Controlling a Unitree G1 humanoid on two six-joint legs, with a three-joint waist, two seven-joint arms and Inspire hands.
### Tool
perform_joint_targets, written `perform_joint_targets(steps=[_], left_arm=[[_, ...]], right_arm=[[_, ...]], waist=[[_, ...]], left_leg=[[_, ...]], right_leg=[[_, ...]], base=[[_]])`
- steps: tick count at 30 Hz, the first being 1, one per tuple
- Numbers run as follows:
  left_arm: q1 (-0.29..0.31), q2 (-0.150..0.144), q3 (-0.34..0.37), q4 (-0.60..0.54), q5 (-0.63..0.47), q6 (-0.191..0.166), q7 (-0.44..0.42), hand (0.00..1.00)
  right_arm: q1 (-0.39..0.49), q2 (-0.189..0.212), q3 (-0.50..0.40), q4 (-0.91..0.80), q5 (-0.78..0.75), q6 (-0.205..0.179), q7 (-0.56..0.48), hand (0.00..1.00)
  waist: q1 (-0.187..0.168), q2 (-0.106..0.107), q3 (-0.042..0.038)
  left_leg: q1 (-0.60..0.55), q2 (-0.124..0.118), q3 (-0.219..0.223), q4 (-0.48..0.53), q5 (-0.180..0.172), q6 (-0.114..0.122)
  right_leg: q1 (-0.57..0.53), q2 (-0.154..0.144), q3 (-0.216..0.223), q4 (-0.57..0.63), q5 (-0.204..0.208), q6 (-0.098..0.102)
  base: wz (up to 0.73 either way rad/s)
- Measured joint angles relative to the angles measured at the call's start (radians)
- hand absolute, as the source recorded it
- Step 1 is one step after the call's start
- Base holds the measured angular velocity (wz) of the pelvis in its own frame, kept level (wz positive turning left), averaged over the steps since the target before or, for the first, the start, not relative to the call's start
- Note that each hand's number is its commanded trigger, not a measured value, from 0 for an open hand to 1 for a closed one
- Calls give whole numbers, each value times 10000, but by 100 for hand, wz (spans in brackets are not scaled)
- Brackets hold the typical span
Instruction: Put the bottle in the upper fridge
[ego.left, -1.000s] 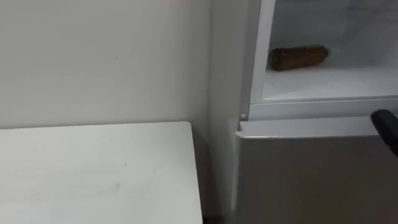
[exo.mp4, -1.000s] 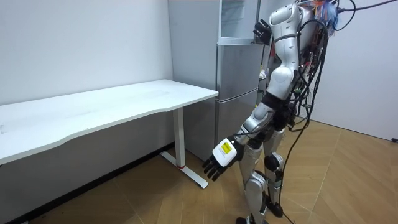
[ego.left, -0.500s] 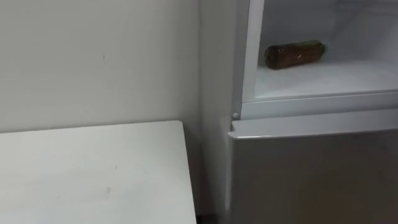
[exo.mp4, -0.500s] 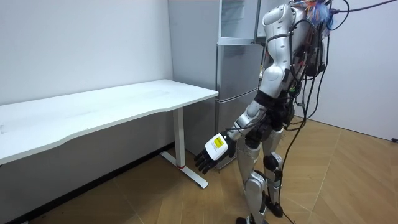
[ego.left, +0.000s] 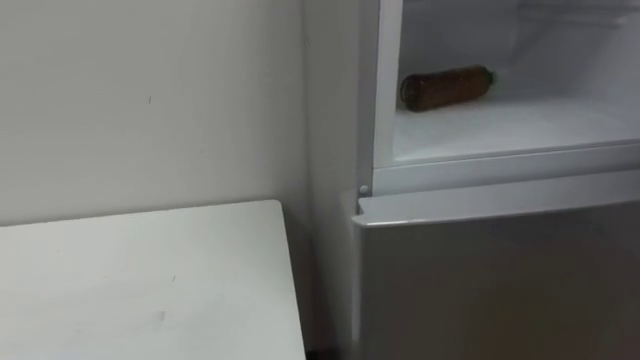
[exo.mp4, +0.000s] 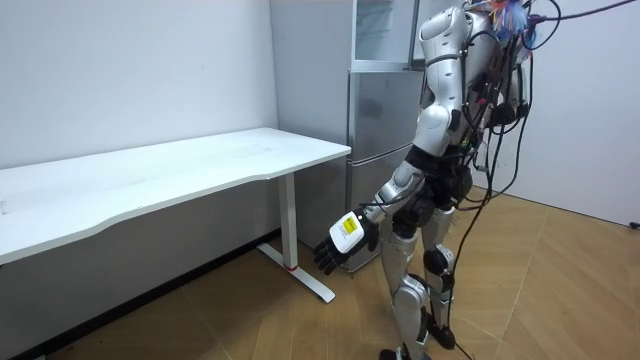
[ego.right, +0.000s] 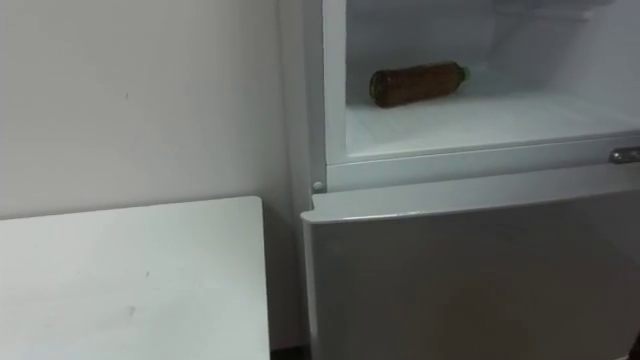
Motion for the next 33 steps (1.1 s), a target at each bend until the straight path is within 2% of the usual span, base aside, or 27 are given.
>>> perform_joint_targets(steps=[4, 9, 16, 18, 21, 25, 31, 33], left_arm=[[131, -14, -6, 2, -10, -14, 21, 0], [389, -16, -14, 15, -6, -17, 29, 0], [378, -178, -16, 282, -43, -18, 29, 0], [385, -299, -24, 389, -267, -17, 28, 0], [274, -296, -64, 394, -630, -16, 24, 0], [189, -289, -230, 397, -639, -17, -4, 0], [267, -290, -214, 535, -804, -14, -3, 0], [268, -293, -209, 742, -903, 44, -17, 0]], right_arm=[[266, 23, 113, 940, 3, -17, -8, 0], [294, 80, 516, 3134, 21, 0, -116, 0], [72, 349, 966, 5412, -367, 13, -368, 0], [61, 442, 999, 5837, -418, 6, -589, 0], [47, 439, 1258, 6580, -317, -2, -585, 0], [-146, 447, 1347, 7304, -260, 29, -357, 0], [-170, 449, 1316, 8090, 900, 59, 310, 0], [-346, 453, 1245, 8643, 1317, 209, 645, 0]], waist=[[46, 4, -8], [5, -20, -2], [20, -95, 10], [17, -49, 31], [1, -62, 34], [-40, -43, 37], [-76, -54, 37], [-90, -73, 41]], left_leg=[[17, -5, -8, -24, 0, 0], [164, -38, -63, -109, -1, -1], [246, -112, -109, -220, -4, 8], [244, -132, -112, -221, -10, 18], [269, -132, -130, -216, -9, 18], [345, -138, -127, -207, -10, 17], [378, -138, -149, -196, -10, 17], [457, -149, -175, -195, -10, 17]], right_leg=[[-6, 4, 2, -9, -2, 3], [138, -18, 7, -2, -98, 42], [150, -85, -6, -1, -185, 90], [171, -98, -3, 19, -190, 107], [203, -101, -19, 14, -193, 110], [297, -101, -10, -26, -210, 124], [348, -108, -82, -22, -214, 120], [433, -131, -86, -29, -263, 124]], base=[[0], [1], [1], [0], [0], [0], [1], [4]])
